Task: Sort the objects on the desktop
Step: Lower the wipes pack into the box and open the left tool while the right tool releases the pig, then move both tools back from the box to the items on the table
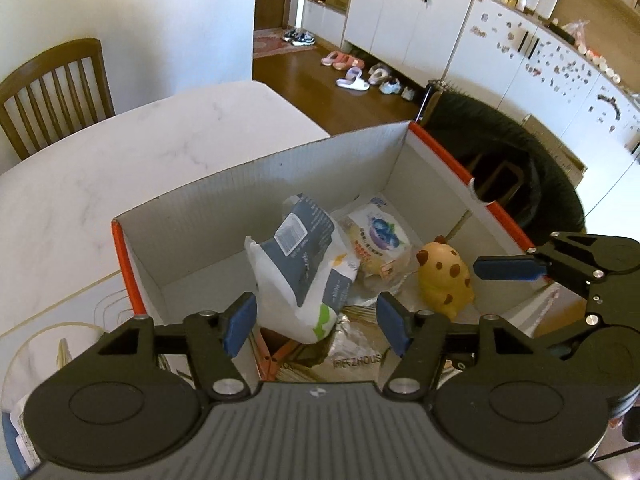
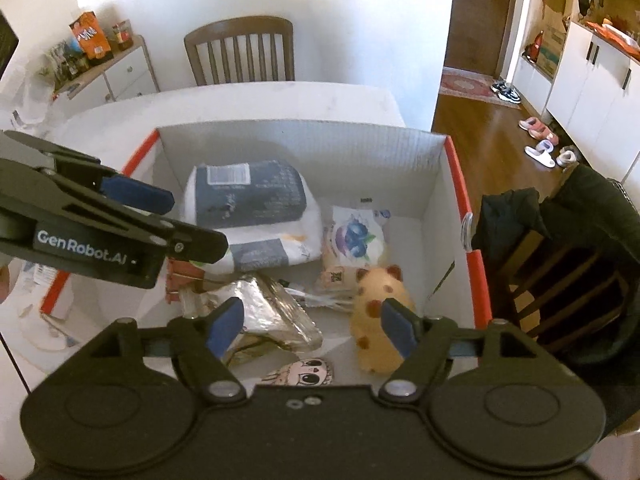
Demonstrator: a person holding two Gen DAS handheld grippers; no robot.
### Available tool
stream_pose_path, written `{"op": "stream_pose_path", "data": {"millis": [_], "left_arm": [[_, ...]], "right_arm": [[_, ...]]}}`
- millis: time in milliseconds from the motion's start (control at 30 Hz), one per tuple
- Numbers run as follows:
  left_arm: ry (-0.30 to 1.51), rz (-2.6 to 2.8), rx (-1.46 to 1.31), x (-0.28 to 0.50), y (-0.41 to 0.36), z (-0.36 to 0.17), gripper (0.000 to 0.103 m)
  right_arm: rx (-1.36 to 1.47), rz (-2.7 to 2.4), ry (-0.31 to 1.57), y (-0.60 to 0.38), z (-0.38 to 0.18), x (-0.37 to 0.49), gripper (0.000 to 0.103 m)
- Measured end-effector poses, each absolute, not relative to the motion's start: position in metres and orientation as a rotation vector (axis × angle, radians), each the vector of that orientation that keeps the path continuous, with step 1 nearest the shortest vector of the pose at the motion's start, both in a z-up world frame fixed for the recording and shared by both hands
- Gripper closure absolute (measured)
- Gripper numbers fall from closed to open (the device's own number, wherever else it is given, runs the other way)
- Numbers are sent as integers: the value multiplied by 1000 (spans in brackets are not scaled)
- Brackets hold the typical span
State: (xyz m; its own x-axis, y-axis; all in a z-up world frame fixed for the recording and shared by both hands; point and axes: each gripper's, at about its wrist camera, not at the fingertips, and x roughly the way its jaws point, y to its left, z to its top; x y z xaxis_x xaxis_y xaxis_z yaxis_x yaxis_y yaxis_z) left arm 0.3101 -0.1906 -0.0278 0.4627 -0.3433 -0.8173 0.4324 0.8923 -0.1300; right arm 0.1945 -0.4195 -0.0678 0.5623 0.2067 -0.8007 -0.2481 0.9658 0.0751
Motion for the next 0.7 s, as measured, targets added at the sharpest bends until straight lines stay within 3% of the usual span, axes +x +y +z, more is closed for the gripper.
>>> {"op": "stream_pose_path", "data": {"millis": [300, 433, 700], "left_arm": [[926, -498, 67, 283, -178, -5, 38], [896, -497, 63, 268, -173, 2, 38], [860, -490, 2, 243, -155, 11, 36]], "right_arm": [[-10, 306, 896, -417, -47, 180, 26], [2, 325, 868, -417, -41, 174, 18], [-8, 365, 825, -409, -31, 162, 12]]}}
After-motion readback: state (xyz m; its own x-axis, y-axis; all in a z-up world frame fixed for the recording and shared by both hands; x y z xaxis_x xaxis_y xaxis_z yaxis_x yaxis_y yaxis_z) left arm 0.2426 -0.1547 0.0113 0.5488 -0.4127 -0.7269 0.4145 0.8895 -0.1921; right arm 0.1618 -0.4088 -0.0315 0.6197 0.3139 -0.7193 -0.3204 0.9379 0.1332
